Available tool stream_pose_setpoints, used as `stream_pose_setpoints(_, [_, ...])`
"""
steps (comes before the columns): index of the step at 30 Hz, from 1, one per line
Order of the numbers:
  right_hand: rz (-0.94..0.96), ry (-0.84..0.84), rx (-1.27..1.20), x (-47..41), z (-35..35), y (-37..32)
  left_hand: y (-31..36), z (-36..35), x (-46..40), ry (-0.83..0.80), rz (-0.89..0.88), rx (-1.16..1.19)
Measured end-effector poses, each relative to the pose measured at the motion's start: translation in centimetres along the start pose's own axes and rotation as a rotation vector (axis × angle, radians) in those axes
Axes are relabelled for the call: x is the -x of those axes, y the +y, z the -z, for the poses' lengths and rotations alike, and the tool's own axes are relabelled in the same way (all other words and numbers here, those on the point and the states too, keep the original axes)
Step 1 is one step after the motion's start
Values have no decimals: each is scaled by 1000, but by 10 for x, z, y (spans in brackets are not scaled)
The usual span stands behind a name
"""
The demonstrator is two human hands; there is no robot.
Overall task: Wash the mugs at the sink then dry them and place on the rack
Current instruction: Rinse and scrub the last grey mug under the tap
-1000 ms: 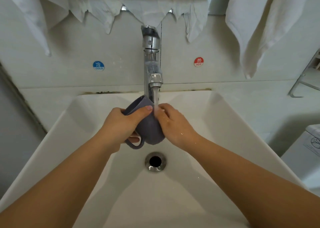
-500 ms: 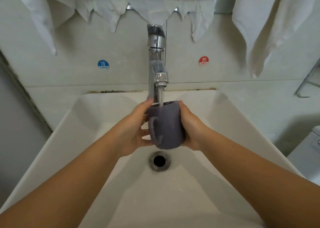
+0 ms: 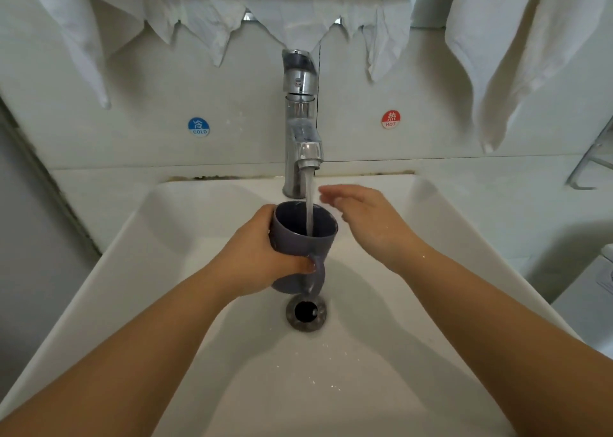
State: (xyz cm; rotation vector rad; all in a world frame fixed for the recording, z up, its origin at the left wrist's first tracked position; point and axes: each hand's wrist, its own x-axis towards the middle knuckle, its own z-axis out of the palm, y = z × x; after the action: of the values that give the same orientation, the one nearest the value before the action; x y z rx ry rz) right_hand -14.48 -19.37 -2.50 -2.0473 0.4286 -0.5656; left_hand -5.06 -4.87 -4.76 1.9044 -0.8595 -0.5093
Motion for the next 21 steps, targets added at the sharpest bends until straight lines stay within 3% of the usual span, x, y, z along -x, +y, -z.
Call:
stream_pose_setpoints(3, [199, -321, 428, 21, -9, -3, 0, 8, 2, 56, -33, -91])
stream_pose_setpoints(5, [213, -355, 586, 36, -8, -2, 3, 12, 1, 35, -62, -190])
stream_pose_setpoints(9, [46, -356, 56, 40, -9, -9, 4, 3, 0, 6, -94, -238])
stream_pose_setpoints(11, [7, -386, -85, 40, -16, -13, 3, -1, 0, 8, -94, -220])
stream_pose_setpoints(14, [19, -402, 8, 37, -11, -9, 3, 1, 1, 35, -127, -251])
stream_pose_setpoints(16, [86, -387, 371, 29, -3, -2, 3, 3, 0, 37, -136, -251])
stream_pose_setpoints(18, [177, -340, 572, 23, -4, 4, 3, 3, 0, 24, -117, -219])
stream_pose_setpoints(21, [319, -200, 483, 20, -17, 7, -1, 4, -2, 43, -88, -137])
